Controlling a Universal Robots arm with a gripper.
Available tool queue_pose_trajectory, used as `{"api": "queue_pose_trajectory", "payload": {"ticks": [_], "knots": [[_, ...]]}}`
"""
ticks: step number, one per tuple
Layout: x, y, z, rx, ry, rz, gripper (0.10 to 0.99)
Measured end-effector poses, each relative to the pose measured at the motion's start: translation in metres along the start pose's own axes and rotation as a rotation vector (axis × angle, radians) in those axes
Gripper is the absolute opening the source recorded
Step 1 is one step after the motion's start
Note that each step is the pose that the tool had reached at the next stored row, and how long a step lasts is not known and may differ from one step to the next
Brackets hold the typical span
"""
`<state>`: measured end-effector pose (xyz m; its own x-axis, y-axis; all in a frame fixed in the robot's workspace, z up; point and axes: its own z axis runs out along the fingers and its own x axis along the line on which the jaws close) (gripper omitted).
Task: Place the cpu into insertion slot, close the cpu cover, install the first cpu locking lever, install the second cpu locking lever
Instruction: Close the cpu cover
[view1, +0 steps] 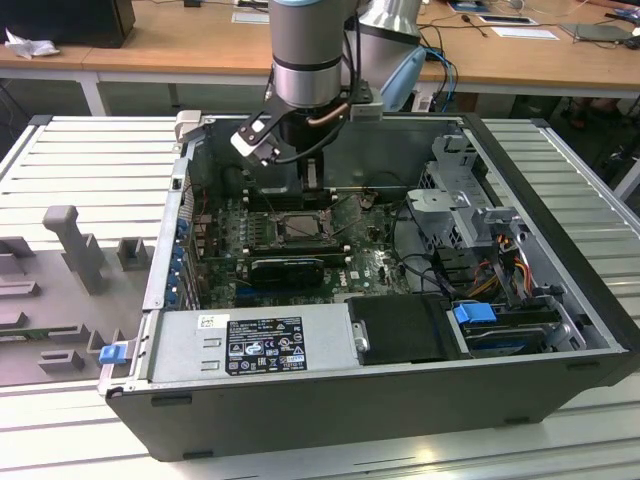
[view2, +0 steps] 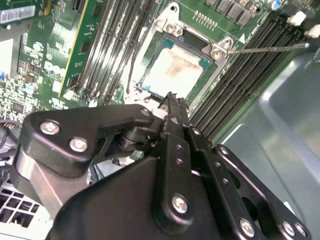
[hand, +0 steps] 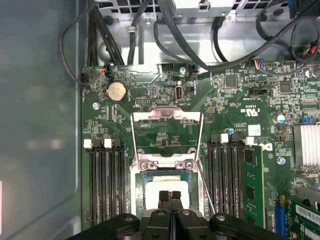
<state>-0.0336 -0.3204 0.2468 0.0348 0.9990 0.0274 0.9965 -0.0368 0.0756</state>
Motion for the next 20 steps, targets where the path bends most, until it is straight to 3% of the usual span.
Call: {"api": "queue_pose_trajectory", "payload": {"ticks": [3, 7, 10, 14, 16, 18, 20], "knots": [[0.0001, 0.0049, -0.0012, 0.001, -0.0001, 0.0, 0.106], [0.0005, 0.0065, -0.0137, 0.001, 0.0, 0.0, 0.106], [0.0008, 0.0109, -0.0154, 0.002, 0.0003, 0.0, 0.106], [0.0013, 0.027, -0.0143, 0.011, -0.0001, 0.001, 0.106], [0.0018, 0.0413, -0.0132, 0.017, -0.0005, 0.001, 0.106], [0.0021, 0.0507, -0.0122, 0.017, -0.0004, 0.001, 0.106], [0.0023, 0.055, -0.0114, 0.018, 0.0, -0.006, 0.106]]}}
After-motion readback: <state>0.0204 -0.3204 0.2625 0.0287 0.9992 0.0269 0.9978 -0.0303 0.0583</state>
